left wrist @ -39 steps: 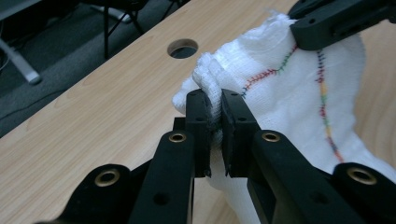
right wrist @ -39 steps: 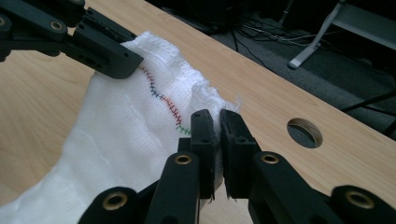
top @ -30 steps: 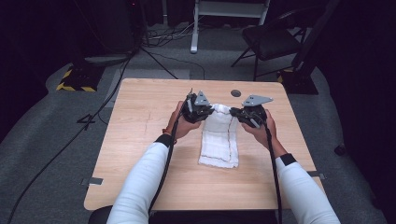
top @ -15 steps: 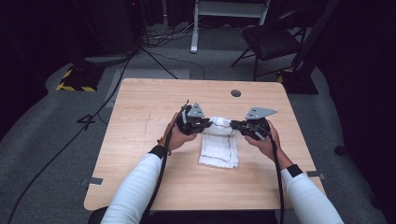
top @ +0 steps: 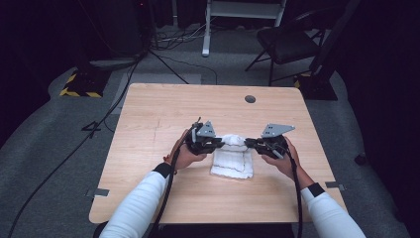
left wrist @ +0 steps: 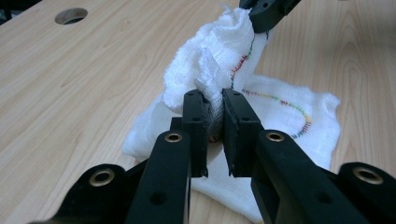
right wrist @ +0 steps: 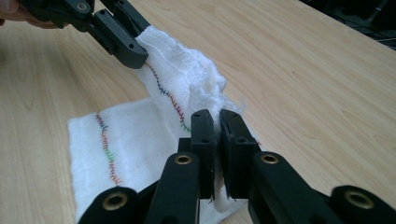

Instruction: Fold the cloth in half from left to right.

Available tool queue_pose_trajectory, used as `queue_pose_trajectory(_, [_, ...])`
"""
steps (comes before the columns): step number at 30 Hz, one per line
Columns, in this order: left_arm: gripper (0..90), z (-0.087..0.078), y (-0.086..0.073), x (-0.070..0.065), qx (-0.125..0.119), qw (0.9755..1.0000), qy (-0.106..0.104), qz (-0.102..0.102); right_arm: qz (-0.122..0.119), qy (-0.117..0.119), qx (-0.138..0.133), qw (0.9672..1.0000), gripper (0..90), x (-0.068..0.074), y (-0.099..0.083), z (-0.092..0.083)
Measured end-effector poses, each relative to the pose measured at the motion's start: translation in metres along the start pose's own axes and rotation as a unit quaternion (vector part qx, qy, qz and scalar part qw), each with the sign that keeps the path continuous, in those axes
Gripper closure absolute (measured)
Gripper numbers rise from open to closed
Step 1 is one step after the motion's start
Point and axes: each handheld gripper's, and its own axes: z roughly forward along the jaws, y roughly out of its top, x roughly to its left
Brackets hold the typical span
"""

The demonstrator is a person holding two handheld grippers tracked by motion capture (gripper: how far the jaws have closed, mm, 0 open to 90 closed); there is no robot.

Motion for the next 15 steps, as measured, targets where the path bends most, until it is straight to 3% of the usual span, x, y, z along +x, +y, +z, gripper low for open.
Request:
queue_pose_trajectory(4, [80.4, -0.001, -0.004, -0.006, 0.01, 0.9997, -0.009, 0.018, -0.002, 0.01, 0.001, 0.9999, 84.7, 0.003, -0.005, -0.003])
queue_pose_trajectory(15, [80.2, 0.0, -0.013, -0.021, 0.034, 0.9988, -0.029, 0.022, -0.019, 0.037, 0.019, 0.999, 84.2, 0.019, -0.017, -0.008])
